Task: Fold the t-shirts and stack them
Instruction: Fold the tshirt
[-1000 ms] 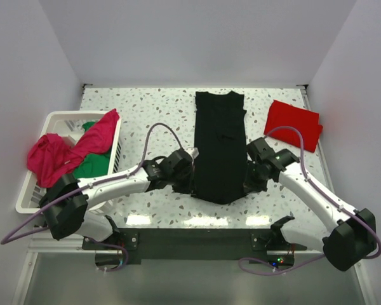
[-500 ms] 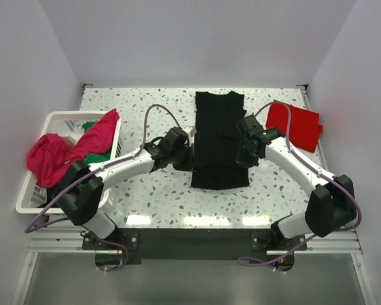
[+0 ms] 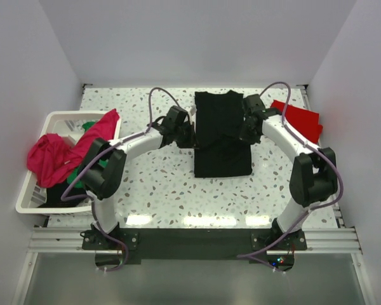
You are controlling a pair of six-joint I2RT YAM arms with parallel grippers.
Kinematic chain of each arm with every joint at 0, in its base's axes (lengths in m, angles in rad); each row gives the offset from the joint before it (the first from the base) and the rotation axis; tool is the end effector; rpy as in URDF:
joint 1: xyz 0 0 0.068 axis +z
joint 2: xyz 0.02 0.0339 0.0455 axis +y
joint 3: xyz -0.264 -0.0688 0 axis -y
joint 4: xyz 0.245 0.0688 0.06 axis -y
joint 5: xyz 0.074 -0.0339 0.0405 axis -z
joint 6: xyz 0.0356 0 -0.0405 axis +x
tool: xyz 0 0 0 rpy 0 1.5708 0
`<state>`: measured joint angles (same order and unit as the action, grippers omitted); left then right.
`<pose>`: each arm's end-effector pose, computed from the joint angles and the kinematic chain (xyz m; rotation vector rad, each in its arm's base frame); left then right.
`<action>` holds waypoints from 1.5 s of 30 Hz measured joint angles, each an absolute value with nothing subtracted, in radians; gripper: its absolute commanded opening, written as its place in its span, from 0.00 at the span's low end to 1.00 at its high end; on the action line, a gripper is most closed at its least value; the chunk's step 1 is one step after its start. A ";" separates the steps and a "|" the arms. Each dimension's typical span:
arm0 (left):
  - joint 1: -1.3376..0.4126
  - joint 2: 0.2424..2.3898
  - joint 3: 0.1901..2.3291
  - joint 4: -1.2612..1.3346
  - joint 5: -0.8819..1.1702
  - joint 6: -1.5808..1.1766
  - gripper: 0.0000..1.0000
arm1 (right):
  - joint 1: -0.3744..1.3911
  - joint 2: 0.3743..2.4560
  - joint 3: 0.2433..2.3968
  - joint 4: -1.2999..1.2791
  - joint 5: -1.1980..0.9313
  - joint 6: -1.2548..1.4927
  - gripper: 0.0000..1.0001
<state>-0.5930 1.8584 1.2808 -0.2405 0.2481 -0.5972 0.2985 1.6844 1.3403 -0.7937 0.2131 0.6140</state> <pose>0.3327 -0.2347 0.2040 0.1193 2.5293 -0.8214 0.3333 0.0947 0.2509 0.4799 2.6184 0.0024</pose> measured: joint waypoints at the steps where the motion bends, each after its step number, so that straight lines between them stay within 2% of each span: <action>1: -0.580 1.881 1.300 -0.238 0.253 -0.597 0.00 | 0.290 1.710 1.362 -0.785 0.218 0.606 0.00; 10: -0.517 2.039 1.438 -0.215 0.297 -0.597 0.00 | 0.260 1.945 1.578 -0.755 0.244 0.546 0.00; 18: -0.498 2.078 1.480 -0.194 0.340 -0.598 0.02 | 0.252 1.985 1.660 -0.761 0.252 0.527 0.00; 21: -0.496 2.083 1.487 -0.187 0.345 -0.595 0.28 | 0.245 1.987 1.660 -0.764 0.256 0.523 0.00; 22: -0.495 2.085 1.490 -0.186 0.345 -0.595 0.48 | 0.241 1.988 1.661 -0.764 0.257 0.522 0.00; 23: -0.495 2.086 1.494 -0.185 0.345 -0.590 0.56 | 0.237 1.989 1.661 -0.764 0.258 0.522 0.10; 25: -0.492 2.092 1.505 -0.181 0.343 -0.596 0.69 | 0.228 1.992 1.661 -0.764 0.257 0.524 0.40; 27: -0.488 2.096 1.517 -0.180 0.335 -0.596 0.74 | 0.216 1.998 1.671 -0.770 0.254 0.522 0.65; 30: -0.484 2.094 1.521 -0.180 0.309 -0.589 0.79 | 0.202 2.008 1.701 -0.773 0.241 0.505 0.74; 36: -0.483 2.020 1.446 -0.185 0.265 -0.582 0.80 | 0.186 1.988 1.720 -0.767 0.187 0.476 0.75; 41: -0.493 1.883 1.291 -0.163 0.262 -0.589 0.79 | 0.177 1.884 1.602 -0.741 0.105 0.459 0.74; 43: -0.508 1.841 1.229 -0.138 0.267 -0.596 0.76 | 0.175 1.827 1.523 -0.729 0.077 0.453 0.71; 45: -0.533 1.821 1.180 -0.113 0.281 -0.611 0.72 | 0.171 1.783 1.451 -0.727 0.055 0.447 0.60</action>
